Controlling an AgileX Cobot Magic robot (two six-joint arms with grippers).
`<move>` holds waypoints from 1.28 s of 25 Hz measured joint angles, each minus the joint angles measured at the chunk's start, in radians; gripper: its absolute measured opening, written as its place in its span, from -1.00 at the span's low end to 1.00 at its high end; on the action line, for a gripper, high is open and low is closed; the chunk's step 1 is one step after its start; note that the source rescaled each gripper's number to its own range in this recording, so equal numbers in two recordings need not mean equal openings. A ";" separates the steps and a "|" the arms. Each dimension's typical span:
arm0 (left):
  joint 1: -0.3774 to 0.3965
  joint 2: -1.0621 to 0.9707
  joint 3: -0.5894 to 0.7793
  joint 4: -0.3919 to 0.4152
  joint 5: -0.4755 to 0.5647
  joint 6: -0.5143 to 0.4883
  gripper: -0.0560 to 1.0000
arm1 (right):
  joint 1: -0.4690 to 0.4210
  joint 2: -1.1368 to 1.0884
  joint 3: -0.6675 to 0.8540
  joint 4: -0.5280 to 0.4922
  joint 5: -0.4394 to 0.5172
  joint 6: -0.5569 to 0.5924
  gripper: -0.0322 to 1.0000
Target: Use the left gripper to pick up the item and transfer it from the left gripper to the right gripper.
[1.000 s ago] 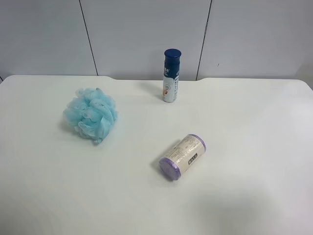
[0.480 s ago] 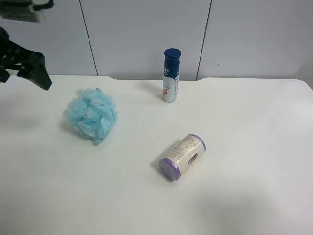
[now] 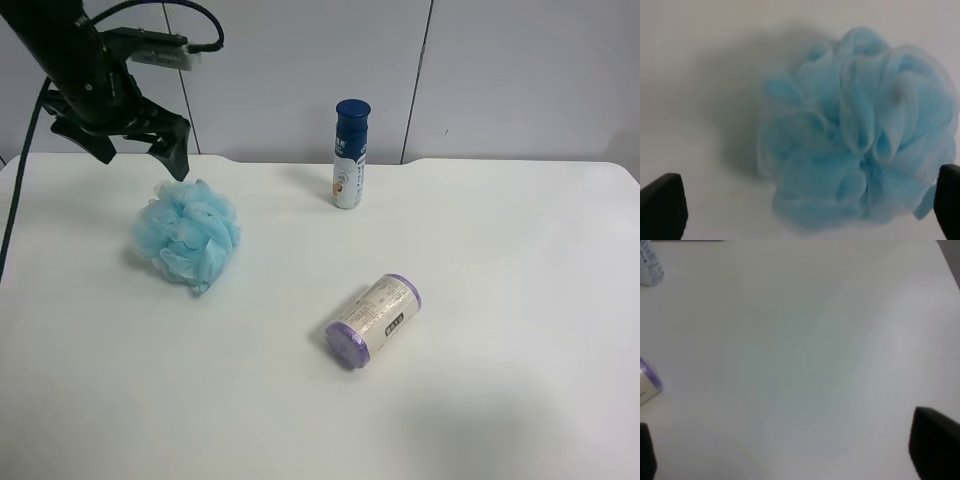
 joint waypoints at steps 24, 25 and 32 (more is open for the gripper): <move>-0.029 0.263 -0.054 -0.051 0.023 -0.001 -0.59 | 0.000 0.000 0.000 0.000 0.000 0.000 1.00; -0.029 0.263 -0.055 -0.051 0.025 -0.001 -0.74 | 0.000 0.000 0.000 0.000 0.000 0.000 1.00; -0.029 0.205 -0.057 -0.128 0.061 0.015 -0.81 | 0.000 0.000 0.000 0.000 0.000 0.000 1.00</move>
